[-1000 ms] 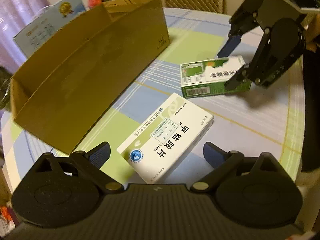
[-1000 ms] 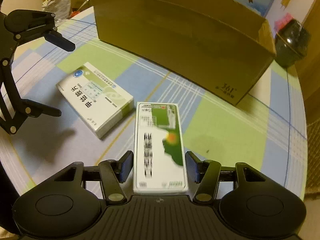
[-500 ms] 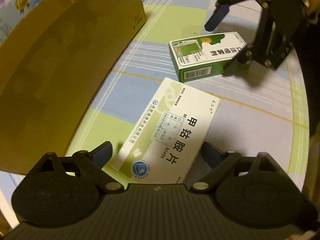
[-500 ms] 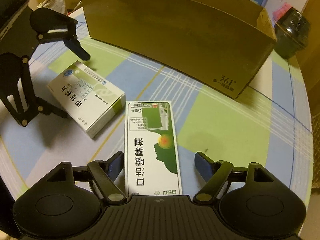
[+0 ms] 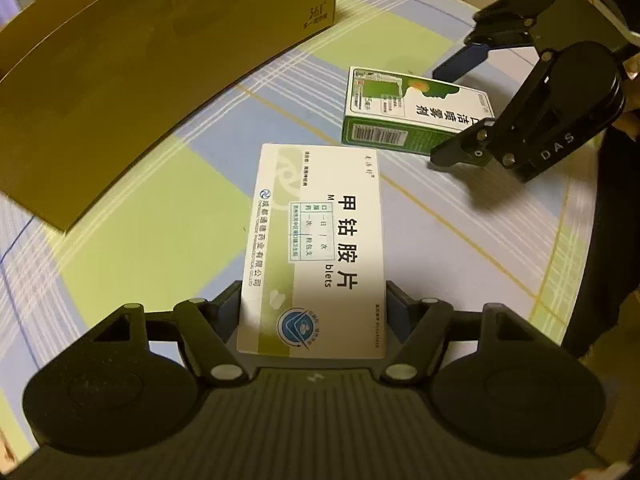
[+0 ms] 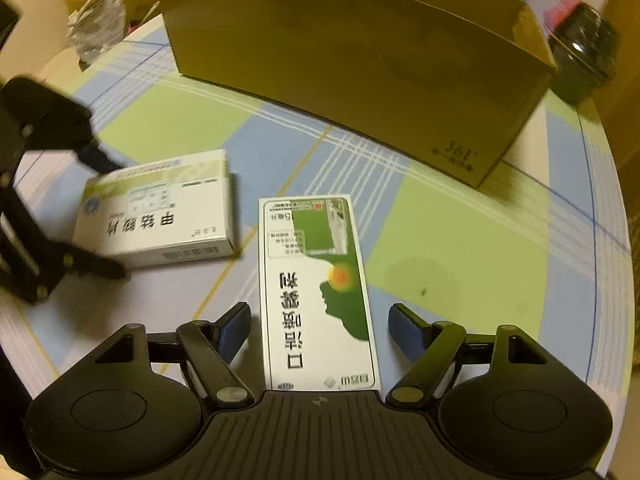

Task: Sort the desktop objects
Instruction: 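Grasp the green-and-white medicine box with the right tool while the left tool grasps the white medicine box, then lift both medicine boxes with both tools and turn toward the cardboard box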

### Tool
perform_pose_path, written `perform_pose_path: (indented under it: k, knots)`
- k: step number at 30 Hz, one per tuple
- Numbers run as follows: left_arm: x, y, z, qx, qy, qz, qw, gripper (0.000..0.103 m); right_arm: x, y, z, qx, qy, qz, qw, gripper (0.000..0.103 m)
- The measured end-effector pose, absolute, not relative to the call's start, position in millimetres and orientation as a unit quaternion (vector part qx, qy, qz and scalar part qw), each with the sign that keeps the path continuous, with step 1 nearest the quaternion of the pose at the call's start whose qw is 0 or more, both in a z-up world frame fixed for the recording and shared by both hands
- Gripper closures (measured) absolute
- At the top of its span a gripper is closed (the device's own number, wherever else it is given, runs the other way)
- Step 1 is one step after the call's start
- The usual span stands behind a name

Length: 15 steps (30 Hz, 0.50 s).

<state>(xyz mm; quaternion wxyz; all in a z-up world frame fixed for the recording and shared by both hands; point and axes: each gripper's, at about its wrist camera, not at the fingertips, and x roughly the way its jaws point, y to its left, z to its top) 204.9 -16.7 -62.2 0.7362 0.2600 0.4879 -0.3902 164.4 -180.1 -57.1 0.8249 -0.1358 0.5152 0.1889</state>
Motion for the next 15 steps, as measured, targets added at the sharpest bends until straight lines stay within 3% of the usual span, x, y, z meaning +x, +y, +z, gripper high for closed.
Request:
perform_pose_path:
  k: [1,4,11,15]
  knots:
    - [200.1,-18.7,-61.6,0.258,0.489,-0.377,0.743,0.035,163.4,-181.5,-57.1,-0.128,0.516,0.187,0.826,0.046]
    - [187.9,-27.5,-61.0,0.249,0.488,-0.339,0.765,0.035,158.5,-186.0,-55.3,-0.098,0.511,0.175,0.836,0.049]
    - [168.3,-19.3,-67.0,0.159,0.476,-0.265,0.823,0.035,147.4,-195.3,-53.3,-0.052,0.493,0.155,0.855,0.049]
    - [160.9,-10.4,-63.2,0.140,0.450,-0.255,0.845,0.034,136.1,-201.1,-51.8,-0.030,0.467,0.133,0.874,0.044]
